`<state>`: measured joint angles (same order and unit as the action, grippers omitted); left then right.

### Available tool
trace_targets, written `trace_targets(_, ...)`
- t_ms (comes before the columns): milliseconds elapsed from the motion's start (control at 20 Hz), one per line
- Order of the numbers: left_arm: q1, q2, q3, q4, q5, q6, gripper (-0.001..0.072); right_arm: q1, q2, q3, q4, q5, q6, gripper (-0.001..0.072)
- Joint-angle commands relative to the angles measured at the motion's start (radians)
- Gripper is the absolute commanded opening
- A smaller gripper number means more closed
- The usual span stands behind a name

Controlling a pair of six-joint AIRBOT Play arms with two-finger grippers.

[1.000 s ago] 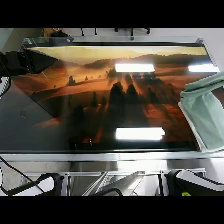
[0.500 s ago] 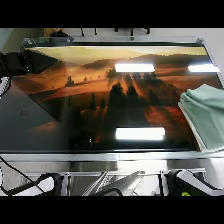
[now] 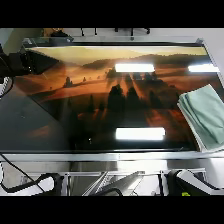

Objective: Fold the shirts.

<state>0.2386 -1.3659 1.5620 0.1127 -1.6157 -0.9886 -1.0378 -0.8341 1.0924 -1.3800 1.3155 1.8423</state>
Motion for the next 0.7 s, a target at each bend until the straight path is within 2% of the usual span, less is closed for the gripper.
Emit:
trace_targets(0,0.001,-0.029,0.001,-0.001,-0.016,-0.008,0.0022,0.000,-0.020,-0.011,-0.016,-0.029,-0.085,0.0702)
trace_targets(150,0.001,-0.056,0.001,-0.004,-0.016,-0.009,0.0022,0.002,-0.021,0.148,0.034,-0.035,-0.085,0.0701)
trace_targets(250,0.001,-0.066,0.001,-0.023,-0.014,-0.025,0.0022,0.013,-0.021,0.277,0.151,-0.080,-0.085,0.0698)
trace_targets(300,0.005,-0.066,0.002,-0.046,-0.003,-0.033,0.0021,0.025,-0.020,0.330,0.243,-0.102,-0.085,0.0668)
trace_targets(350,0.013,-0.058,0.002,-0.062,0.010,-0.033,0.0021,0.047,-0.018,0.360,0.357,-0.116,-0.100,0.0461)
trace_targets(400,0.020,-0.040,0.001,-0.054,0.031,-0.033,0.0019,0.082,-0.012,0.364,0.479,-0.140,-0.163,0.0199)
trace_targets(450,0.030,-0.018,0.001,-0.037,0.050,-0.033,0.0018,0.138,-0.011,0.363,0.577,-0.142,-0.226,0.0085)
trace_targets(500,0.035,0.011,0.001,0.003,0.057,-0.033,0.0017,0.224,-0.011,0.363,0.614,-0.142,-0.254,0.0083)
trace_targets(550,0.042,0.043,0.001,0.061,0.052,-0.033,0.0017,0.329,-0.010,0.356,0.594,-0.141,-0.264,0.0021)
trace_targets(650,0.034,0.138,-0.056,0.186,0.050,-0.033,0.0017,0.554,0.008,0.295,0.482,-0.141,-0.265,0.0025)
